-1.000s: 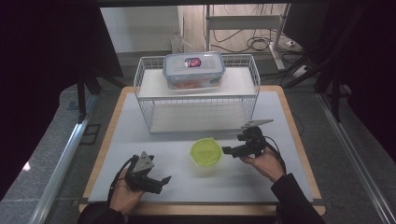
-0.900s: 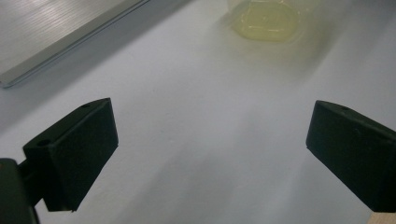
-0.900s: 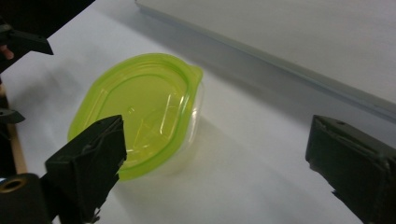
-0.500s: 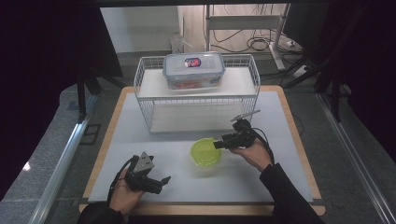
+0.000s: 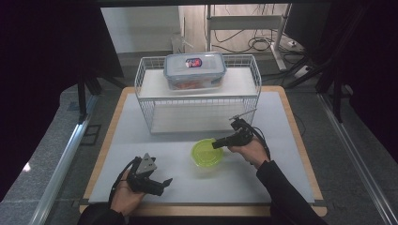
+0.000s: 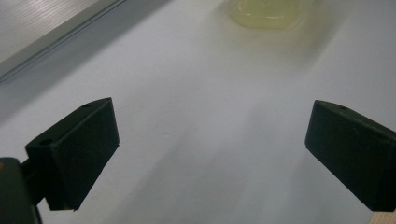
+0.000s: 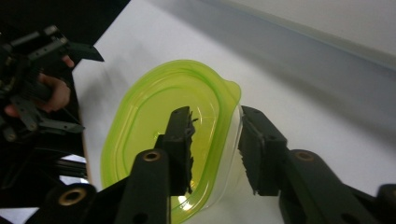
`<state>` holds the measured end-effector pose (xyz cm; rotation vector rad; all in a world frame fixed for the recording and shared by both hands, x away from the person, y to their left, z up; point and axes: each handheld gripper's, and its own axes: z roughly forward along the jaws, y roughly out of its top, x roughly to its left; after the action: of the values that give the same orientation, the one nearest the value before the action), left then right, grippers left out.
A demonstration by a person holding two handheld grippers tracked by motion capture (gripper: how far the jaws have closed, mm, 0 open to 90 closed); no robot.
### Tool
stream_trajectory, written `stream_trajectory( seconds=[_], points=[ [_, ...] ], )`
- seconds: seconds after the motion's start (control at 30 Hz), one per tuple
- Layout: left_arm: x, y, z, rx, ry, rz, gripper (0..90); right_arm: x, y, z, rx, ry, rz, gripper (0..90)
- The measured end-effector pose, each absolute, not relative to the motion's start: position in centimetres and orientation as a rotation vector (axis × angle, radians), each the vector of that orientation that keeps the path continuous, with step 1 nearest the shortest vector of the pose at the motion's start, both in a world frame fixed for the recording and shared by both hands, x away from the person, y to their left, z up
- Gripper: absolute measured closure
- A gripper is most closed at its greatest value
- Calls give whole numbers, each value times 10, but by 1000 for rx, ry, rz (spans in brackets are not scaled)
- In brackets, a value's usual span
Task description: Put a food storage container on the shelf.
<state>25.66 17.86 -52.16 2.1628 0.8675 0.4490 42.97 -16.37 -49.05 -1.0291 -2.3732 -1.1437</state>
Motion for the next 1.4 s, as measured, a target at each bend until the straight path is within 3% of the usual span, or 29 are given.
stream_trajectory(
  seconds=[0.03, 0.37, 1.1, 1.4],
  points=[
    [256, 178, -522, 2162, 868, 450, 29, 431, -167, -492, -1039, -2344, -1145, 752],
    [256, 177, -522, 2169, 863, 455, 31, 426, -169, -491, -1103, -2324, -1121, 810],
    [256, 176, -522, 2173, 862, 462, 32, 415, -171, -468, -1075, -2308, -1244, 846],
    [257, 176, -523, 2174, 862, 460, 32, 418, -173, -469, -1105, -2357, -1240, 818]
  ],
)
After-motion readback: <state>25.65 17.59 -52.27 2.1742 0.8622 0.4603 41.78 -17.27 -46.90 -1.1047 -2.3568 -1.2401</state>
